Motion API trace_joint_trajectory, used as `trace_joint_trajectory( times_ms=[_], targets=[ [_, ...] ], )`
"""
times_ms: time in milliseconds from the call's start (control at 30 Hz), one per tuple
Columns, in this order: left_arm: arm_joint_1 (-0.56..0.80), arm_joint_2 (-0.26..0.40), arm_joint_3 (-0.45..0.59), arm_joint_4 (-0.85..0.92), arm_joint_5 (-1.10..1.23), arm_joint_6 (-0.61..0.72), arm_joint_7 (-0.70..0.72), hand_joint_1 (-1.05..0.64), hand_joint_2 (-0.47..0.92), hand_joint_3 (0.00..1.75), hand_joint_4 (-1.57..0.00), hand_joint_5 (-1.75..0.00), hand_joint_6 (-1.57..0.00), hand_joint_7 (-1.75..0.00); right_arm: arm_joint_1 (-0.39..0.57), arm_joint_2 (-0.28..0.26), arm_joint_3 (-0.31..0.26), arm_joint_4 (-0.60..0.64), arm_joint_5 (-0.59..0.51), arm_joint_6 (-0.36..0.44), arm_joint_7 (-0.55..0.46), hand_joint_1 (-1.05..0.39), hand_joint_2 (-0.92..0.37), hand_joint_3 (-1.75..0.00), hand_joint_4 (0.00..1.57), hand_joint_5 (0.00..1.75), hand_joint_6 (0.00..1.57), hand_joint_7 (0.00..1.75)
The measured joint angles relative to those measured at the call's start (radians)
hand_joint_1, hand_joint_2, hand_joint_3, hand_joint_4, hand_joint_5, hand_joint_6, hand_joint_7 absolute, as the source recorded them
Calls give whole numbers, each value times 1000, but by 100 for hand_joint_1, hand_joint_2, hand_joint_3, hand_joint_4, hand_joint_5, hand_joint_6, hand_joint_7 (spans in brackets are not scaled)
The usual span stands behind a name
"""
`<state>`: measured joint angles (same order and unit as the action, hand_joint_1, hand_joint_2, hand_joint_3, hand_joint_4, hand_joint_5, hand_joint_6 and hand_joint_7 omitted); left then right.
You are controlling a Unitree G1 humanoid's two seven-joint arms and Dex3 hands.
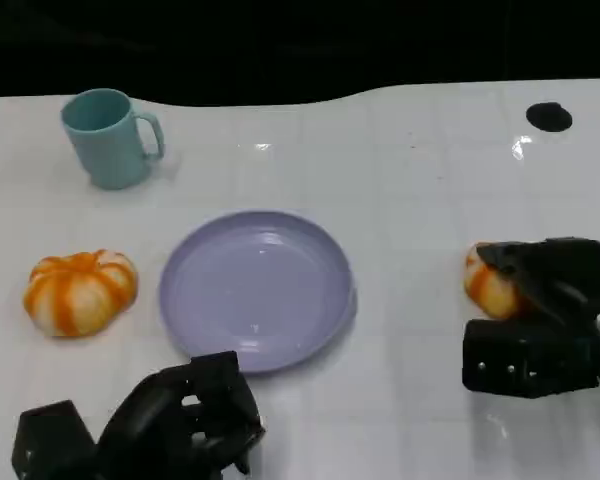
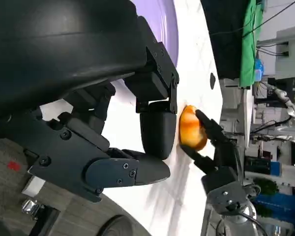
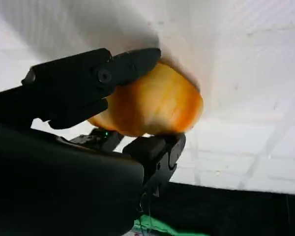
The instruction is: Grasp the bread from the table and place it into the plate.
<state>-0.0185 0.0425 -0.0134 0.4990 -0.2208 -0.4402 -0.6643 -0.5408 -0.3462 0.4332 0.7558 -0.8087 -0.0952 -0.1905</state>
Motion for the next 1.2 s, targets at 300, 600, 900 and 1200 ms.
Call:
trace_joint_trajectory(
  times_ms=[300,600,900,1200],
  targets=[
    [1,-1,-1,0,-7,1,0,-51,65,68,-80,-175,-77,-139,6,-2,3,57,23,-169,-238,-12,-75,-47,84,175,76,151],
    [2,-1,-3,-2,-6,5,2,-54,64,67,-81,-175,-78,-139,33,-2,-2,-9,35,-260,-367,-6,-42,-104,93,175,81,157],
    [-1,-1,-3,9,4,-7,6,-52,63,69,-80,-175,-77,-140,55,30,-17,-133,57,-298,-370,-2,-29,-131,97,175,84,156],
    [-2,2,2,9,-7,-1,-2,-53,63,70,-79,-175,-77,-139,58,113,-17,-149,79,-387,-369,-6,-24,-142,100,175,84,161]
  ],
)
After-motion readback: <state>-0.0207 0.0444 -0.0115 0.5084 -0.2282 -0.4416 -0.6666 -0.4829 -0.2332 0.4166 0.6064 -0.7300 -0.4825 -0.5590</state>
